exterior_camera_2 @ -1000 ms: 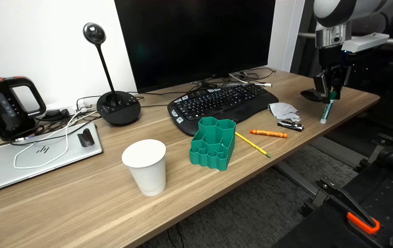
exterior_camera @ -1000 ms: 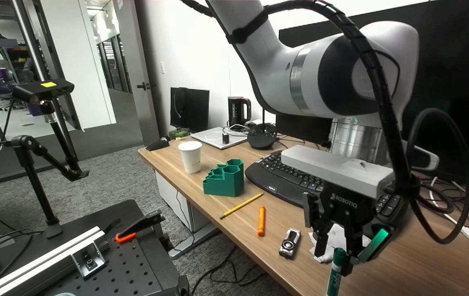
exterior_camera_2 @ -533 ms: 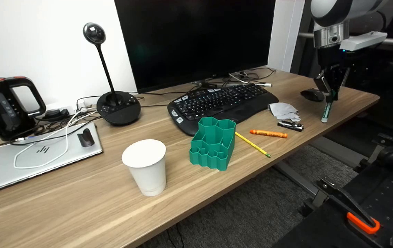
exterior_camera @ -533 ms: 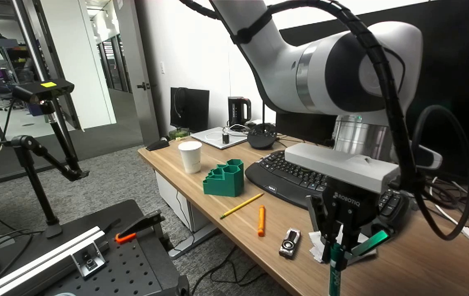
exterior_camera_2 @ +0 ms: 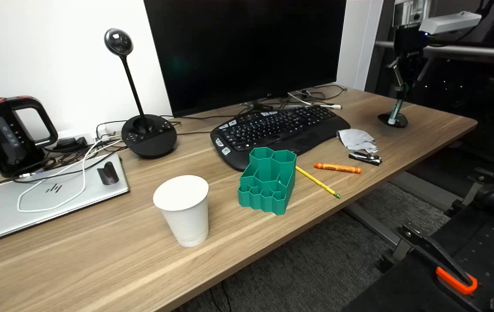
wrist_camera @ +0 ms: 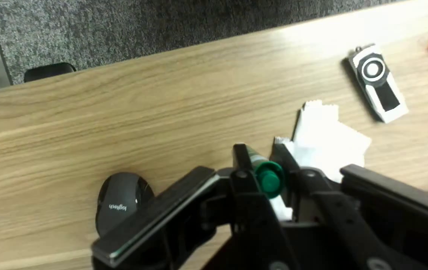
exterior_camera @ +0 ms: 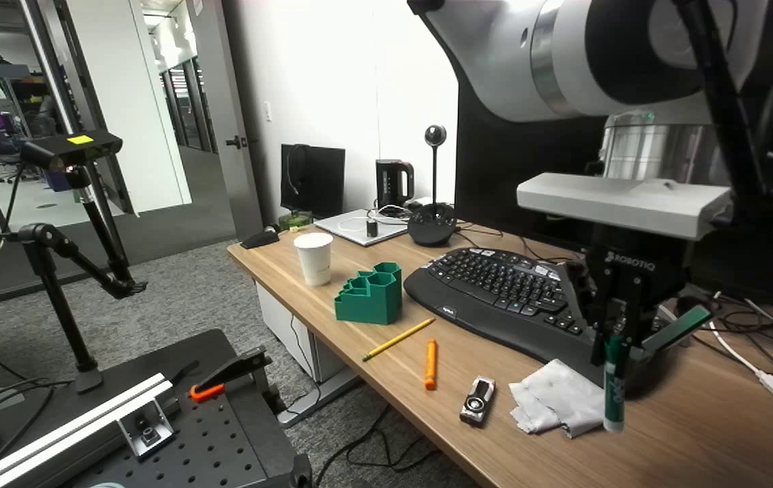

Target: Move the green marker backwards

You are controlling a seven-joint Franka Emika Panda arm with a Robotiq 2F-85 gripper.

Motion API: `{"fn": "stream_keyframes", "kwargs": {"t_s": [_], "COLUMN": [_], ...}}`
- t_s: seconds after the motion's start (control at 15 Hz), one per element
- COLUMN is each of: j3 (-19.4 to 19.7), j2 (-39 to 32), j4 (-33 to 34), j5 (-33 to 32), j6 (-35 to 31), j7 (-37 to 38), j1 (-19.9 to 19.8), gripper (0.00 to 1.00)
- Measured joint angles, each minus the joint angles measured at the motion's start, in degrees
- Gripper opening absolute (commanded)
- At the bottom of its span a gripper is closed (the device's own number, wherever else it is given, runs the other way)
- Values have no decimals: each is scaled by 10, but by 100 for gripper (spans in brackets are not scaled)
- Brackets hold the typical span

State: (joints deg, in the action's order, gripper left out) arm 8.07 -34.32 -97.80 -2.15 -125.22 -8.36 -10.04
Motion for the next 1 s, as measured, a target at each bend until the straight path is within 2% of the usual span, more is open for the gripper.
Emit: {"fn": "stream_keyframes", "kwargs": {"t_s": [0.2, 0.53, 0.73, 1.0], "j3": [-6, -41, -51, -49], "j2": [-23, -104, -162, -225], "j4": [60, 177, 244, 324], "j5": [42, 123, 133, 130], "j6": [12, 26, 39, 114], "j7": [1, 23, 39, 46], "j1": [-19, -43, -45, -54], "gripper": [5, 5, 5, 5]}}
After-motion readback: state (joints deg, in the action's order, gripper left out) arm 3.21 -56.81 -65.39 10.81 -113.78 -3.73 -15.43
